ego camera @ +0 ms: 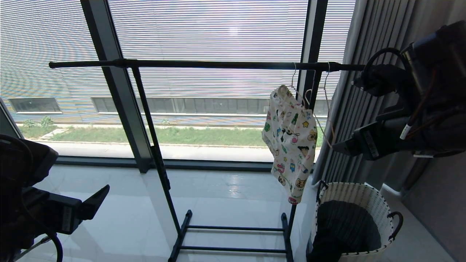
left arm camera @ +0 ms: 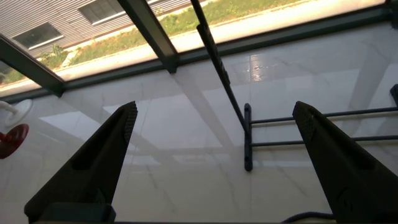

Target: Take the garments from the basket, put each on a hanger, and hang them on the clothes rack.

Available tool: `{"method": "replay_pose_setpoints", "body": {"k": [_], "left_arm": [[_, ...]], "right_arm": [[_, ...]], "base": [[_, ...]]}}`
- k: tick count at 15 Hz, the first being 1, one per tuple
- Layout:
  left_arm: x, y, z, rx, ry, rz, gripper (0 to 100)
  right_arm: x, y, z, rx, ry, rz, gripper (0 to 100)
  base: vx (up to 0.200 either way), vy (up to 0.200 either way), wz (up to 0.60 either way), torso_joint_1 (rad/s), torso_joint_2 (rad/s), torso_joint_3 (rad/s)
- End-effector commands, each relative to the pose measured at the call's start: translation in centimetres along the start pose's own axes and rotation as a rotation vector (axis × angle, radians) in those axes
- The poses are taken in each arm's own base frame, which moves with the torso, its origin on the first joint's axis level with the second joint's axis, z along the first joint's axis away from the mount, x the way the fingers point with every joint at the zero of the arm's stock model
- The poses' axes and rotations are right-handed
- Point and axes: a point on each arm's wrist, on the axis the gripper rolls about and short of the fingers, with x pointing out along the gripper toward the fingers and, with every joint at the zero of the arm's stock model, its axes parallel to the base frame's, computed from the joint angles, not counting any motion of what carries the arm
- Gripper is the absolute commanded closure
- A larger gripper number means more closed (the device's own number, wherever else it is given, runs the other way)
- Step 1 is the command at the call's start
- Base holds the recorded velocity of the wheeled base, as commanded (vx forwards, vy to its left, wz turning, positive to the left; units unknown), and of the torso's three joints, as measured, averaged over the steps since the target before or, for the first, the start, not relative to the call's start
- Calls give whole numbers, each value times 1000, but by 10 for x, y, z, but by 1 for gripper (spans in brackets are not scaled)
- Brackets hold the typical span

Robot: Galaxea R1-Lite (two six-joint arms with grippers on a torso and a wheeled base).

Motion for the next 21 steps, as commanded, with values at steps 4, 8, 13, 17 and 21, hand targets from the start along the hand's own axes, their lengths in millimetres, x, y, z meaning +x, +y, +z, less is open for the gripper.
{"method": "replay_pose_setpoints", "body": {"k": [4, 8, 13, 17, 21], "left_arm": [[0, 0, 0, -1, -1, 1, 0], [0, 0, 0, -1, -1, 1, 0], [0, 0, 0, 0, 0, 0, 0], [0, 0, 0, -1, -1, 1, 0], [0, 0, 0, 1, -1, 1, 0]], "right_arm": [[-1, 0, 0, -9, -1, 1, 0], [-6, -3, -3, -9, -5, 3, 0], [-13, -8, -35, -38, 59, -1, 0], [-13, -10, -49, -43, 70, -5, 0], [-11, -11, -59, -51, 100, -12, 0]], "base": [[0, 0, 0, -173, 389, 215], [0, 0, 0, -204, 485, 281], [0, 0, 0, -188, 485, 283], [0, 0, 0, -170, 455, 300], [0, 0, 0, -123, 428, 299]]}}
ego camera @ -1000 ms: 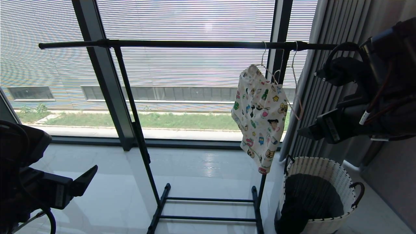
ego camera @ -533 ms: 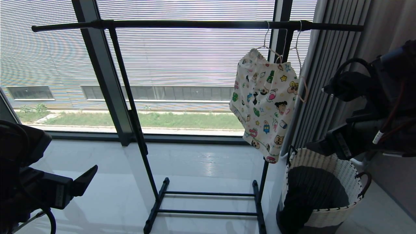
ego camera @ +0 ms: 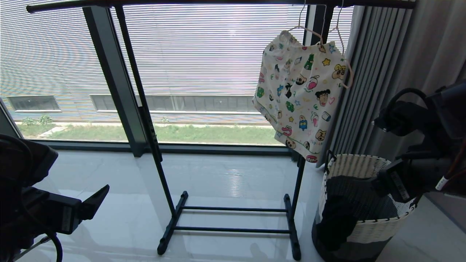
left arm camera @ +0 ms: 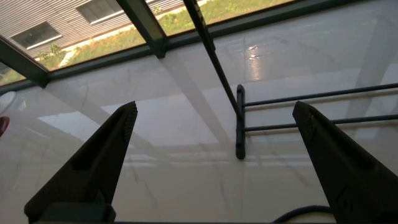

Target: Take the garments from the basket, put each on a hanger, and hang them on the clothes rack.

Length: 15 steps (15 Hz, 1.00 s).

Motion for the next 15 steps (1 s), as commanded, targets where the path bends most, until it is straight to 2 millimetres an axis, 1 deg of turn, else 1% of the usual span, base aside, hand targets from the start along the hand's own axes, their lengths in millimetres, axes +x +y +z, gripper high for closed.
{"method": "replay_pose_setpoints", "body": {"k": [1, 4, 5, 6, 8, 9, 12, 13, 14, 15], "left_arm": [[0, 0, 0, -1, -1, 1, 0], [0, 0, 0, 0, -1, 1, 0], [0, 0, 0, -2, -3, 1, 0], [-1, 0, 1, -2, -6, -1, 0], [0, 0, 0, -1, -4, -2, 0], [-1, 0, 0, 0, -5, -4, 0], [-1, 0, 1, -2, -9, -3, 0], [-1, 0, 1, -2, -9, -3, 0], [-1, 0, 1, 0, -9, -3, 0], [-1, 0, 2, -1, -10, -2, 0]], "right_arm": [[3, -2, -7, -1, 22, -11, 0], [4, -7, -16, 4, 46, -28, 0], [4, -13, -21, -4, 58, -45, 0], [4, -25, -33, -61, 84, -78, 0], [16, -32, -55, -106, 100, -80, 0], [24, -36, -69, -137, 73, -33, 0], [46, -56, -98, -371, 79, 28, 0], [50, -59, -103, -398, 90, 31, 0], [61, -66, -120, -456, 119, 44, 0], [68, -63, -132, -476, 140, 59, 0]], "base": [[0, 0, 0, -41, 203, 154], [0, 0, 0, -18, 63, 37], [0, 0, 0, 0, 0, 0], [0, 0, 0, 0, 0, 0], [200, 0, 0, -5, 2, 5], [200, 0, 0, -17, 2, 7], [200, 0, 0, 2, 7, 7], [200, 0, 0, 2, 2, 2], [200, 0, 0, 7, 2, 12], [0, 0, 0, 0, 0, 0]]}}
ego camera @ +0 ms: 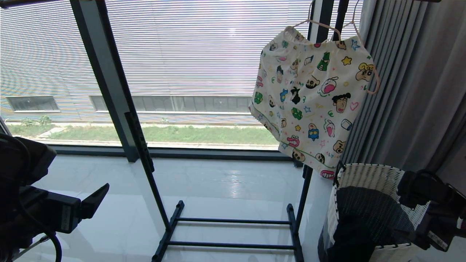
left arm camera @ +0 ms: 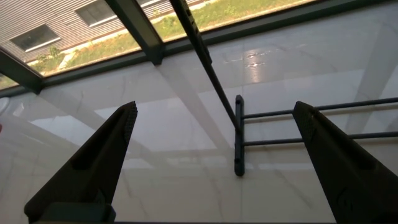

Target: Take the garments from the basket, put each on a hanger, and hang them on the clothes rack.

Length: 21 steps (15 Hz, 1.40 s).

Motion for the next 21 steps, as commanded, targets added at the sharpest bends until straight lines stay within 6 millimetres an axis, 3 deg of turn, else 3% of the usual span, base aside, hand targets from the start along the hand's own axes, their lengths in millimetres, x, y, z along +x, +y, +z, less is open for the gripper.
{"method": "replay_pose_setpoints", "body": {"k": [1, 6, 13, 21], "left_arm": [[0, 0, 0, -1, -2, 2, 0], [-3, 1, 0, -3, -9, 4, 0], [-5, 2, -1, -9, -15, 11, 0], [-5, 0, -7, -2, 2, 5, 0]], "right_arm": [[22, 17, -30, -11, 83, 59, 0], [51, 43, -37, -68, 70, 118, 0], [97, 44, -34, -60, 75, 105, 0], [106, 44, -36, -55, 91, 103, 0]], "base": [[0, 0, 0, 0, 0, 0], [0, 0, 0, 0, 0, 0], [0, 0, 0, 0, 0, 0], [0, 0, 0, 0, 0, 0]]}}
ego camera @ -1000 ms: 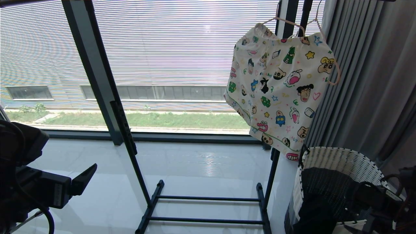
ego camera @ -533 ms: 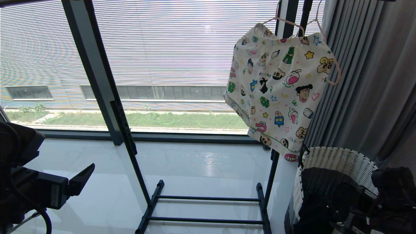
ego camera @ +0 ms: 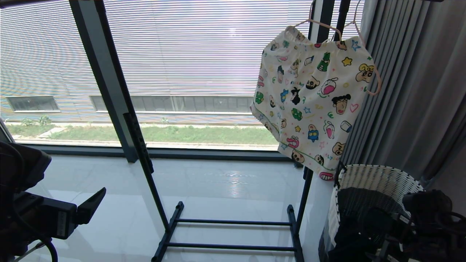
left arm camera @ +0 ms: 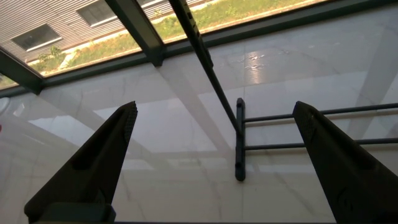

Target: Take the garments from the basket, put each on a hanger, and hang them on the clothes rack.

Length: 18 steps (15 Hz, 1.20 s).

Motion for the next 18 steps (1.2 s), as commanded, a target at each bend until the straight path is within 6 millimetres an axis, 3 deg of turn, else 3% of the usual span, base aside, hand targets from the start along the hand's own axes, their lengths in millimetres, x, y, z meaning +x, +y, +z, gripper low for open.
{"method": "replay_pose_setpoints", "body": {"k": [1, 9, 13, 14, 18], "left_arm": [[0, 0, 0, 1, 1, 0, 0], [0, 0, 0, -1, -1, 3, 0], [0, 0, 0, 0, -1, 3, 0], [0, 0, 0, -1, -1, 3, 0], [0, 0, 0, 0, 2, 2, 0]], "right_arm": [[8, 1, -4, 5, 25, 15, 0], [35, -5, -2, 21, -15, -70, 0], [36, -6, -2, 22, -9, -96, 0], [36, -7, -1, 23, -12, -99, 100], [35, -8, 0, 23, -27, -113, 100]], "base": [[0, 0, 0, 0, 0, 0], [0, 0, 0, 0, 0, 0], [0, 0, 0, 0, 0, 0], [0, 0, 0, 0, 0, 0], [0, 0, 0, 0, 0, 0]]}}
